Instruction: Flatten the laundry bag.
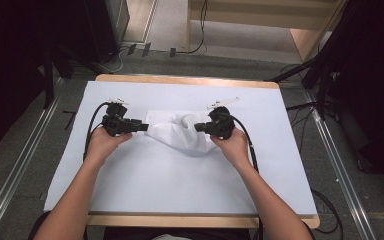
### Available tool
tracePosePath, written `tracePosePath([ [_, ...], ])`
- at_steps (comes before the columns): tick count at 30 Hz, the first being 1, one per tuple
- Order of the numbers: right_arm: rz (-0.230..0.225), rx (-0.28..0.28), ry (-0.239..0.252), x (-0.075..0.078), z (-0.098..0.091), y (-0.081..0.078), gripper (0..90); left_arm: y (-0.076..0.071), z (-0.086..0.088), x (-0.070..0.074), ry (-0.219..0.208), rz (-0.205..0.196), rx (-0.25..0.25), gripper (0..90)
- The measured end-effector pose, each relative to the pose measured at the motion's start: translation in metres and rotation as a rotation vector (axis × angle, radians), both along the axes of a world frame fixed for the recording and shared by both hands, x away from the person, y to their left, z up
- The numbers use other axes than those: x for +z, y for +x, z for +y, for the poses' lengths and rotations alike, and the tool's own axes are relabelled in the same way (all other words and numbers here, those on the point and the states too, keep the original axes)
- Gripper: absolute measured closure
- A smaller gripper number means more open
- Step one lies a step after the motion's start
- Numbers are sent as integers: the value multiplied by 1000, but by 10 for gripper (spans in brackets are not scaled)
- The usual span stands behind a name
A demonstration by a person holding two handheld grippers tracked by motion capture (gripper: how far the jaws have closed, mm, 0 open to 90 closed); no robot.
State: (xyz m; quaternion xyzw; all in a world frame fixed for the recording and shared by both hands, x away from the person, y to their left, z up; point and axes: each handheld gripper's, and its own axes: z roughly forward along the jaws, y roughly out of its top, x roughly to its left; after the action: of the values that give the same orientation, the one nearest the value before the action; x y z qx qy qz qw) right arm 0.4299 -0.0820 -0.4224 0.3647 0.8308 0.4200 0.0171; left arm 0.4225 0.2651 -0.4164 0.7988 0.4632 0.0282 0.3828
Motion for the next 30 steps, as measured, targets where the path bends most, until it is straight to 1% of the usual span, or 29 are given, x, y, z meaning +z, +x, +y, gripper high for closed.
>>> tracePosePath([
  [7,-4,58,-22,-5,12,-19,900,-2,-1,0,-1,-10,-4,531],
  [9,4,74,-34,-7,16,-24,900,-2,-2,0,0,-10,-3,530],
  [11,2,88,-38,-9,20,-28,900,-3,-1,0,1,-12,-5,528],
  [14,17,109,-48,-14,24,-35,900,-3,-2,-1,-1,-12,-5,526],
  [20,35,136,-71,-24,33,-44,900,-3,-5,-3,4,-3,-13,526],
  [23,45,157,-83,-29,38,-48,900,-4,-7,-3,2,-7,-18,526],
  [26,45,171,-85,-31,42,-53,900,-4,-8,-2,0,-13,-19,521],
  [30,54,191,-89,-35,46,-59,900,-4,-7,-2,0,-12,-14,515],
])
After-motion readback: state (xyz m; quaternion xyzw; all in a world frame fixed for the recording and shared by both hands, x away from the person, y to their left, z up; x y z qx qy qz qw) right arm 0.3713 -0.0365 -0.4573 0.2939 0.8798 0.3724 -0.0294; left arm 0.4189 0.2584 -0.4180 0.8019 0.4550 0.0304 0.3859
